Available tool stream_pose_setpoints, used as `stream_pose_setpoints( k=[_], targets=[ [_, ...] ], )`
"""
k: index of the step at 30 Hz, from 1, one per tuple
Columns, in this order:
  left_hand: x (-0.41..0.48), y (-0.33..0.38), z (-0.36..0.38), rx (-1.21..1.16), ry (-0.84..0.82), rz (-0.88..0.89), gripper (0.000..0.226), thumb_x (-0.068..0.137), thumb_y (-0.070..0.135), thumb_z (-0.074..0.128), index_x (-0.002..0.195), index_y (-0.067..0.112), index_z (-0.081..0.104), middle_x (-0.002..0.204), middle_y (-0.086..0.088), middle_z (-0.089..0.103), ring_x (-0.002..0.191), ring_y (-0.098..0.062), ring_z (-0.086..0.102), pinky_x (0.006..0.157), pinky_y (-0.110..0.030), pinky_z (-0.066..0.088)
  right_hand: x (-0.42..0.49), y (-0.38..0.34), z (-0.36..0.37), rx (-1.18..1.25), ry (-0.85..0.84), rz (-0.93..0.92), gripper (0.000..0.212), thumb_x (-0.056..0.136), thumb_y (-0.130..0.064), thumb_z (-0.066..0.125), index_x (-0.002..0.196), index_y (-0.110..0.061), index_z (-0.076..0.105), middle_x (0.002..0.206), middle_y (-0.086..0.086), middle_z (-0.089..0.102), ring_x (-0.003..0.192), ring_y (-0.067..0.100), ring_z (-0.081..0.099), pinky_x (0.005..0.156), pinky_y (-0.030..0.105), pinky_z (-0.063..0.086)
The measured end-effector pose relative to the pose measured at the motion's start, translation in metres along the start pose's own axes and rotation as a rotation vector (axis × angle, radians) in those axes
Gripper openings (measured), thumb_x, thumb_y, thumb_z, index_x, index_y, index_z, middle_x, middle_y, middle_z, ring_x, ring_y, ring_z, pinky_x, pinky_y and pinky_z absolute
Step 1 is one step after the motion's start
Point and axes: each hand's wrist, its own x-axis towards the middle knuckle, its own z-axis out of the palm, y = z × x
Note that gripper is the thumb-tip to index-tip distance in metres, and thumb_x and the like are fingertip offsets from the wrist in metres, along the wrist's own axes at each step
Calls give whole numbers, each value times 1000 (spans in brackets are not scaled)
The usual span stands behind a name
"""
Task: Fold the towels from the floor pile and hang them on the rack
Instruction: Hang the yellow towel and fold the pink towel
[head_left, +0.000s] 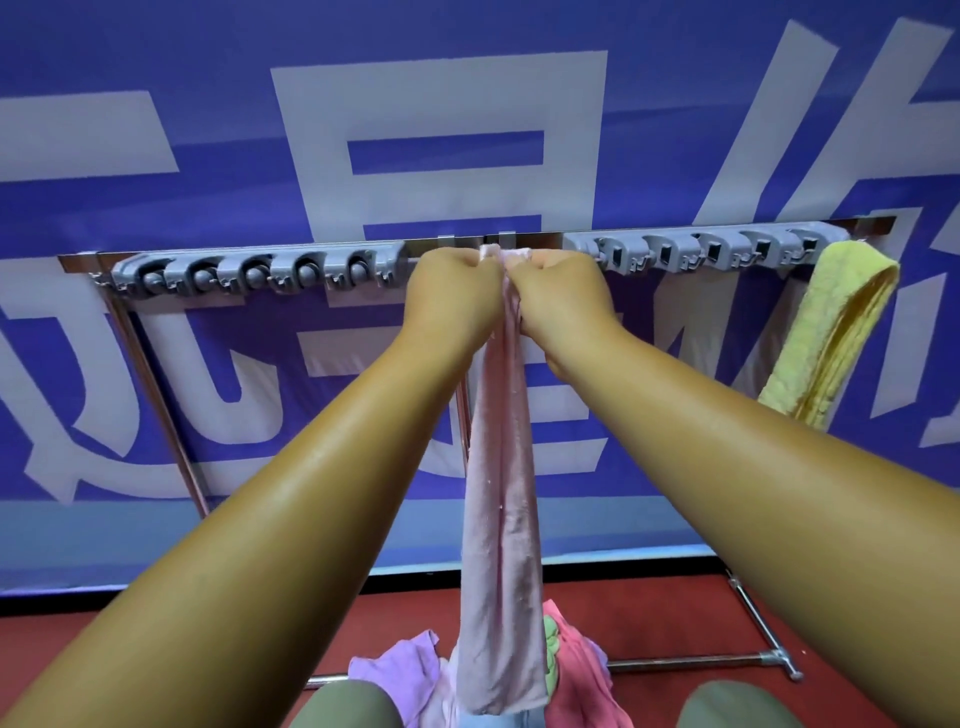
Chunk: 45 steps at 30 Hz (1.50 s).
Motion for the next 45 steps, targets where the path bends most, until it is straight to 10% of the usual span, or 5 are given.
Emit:
stream_pose_setpoints(
  k=[7,14,24,33,45],
  targets=[
    [-8,0,3,86,-173,87,29,97,4,54,93,17,80,84,-11,77,85,-31,75,69,-36,57,-3,-1,-6,-11,-52,-47,29,104,-27,53,100,-24,82,92,7,79,93,31,74,88,57,61],
    [-5,-6,9,71,-111,158,28,98,15,60,75,23,74,61,7,64,57,-10,55,58,-23,41,-3,4,-14,97,-99,-71,27,97,-36,58,90,-22,79,80,4,77,87,30,74,90,62,59],
    [2,-27,0,-86,-136,181,33,93,40,78,123,27,78,108,12,81,105,-5,75,95,-39,62,2,14,-26,233,-198,-40,19,104,-21,60,107,-19,79,97,9,81,97,28,79,93,52,63],
    [-6,-58,-13,-225,-576,-112,42,91,35,83,125,12,75,119,-10,80,108,-24,75,106,-50,55,15,10,-38,529,-170,88,22,108,-11,56,114,2,71,114,25,76,106,36,76,95,54,61],
    [-22,-44,-2,-454,-691,-178,33,107,26,63,132,6,69,112,-11,77,97,-22,74,83,-37,61,23,42,-55,515,-108,197,19,104,-11,61,115,-2,74,97,13,81,88,29,79,72,40,64]
  ],
)
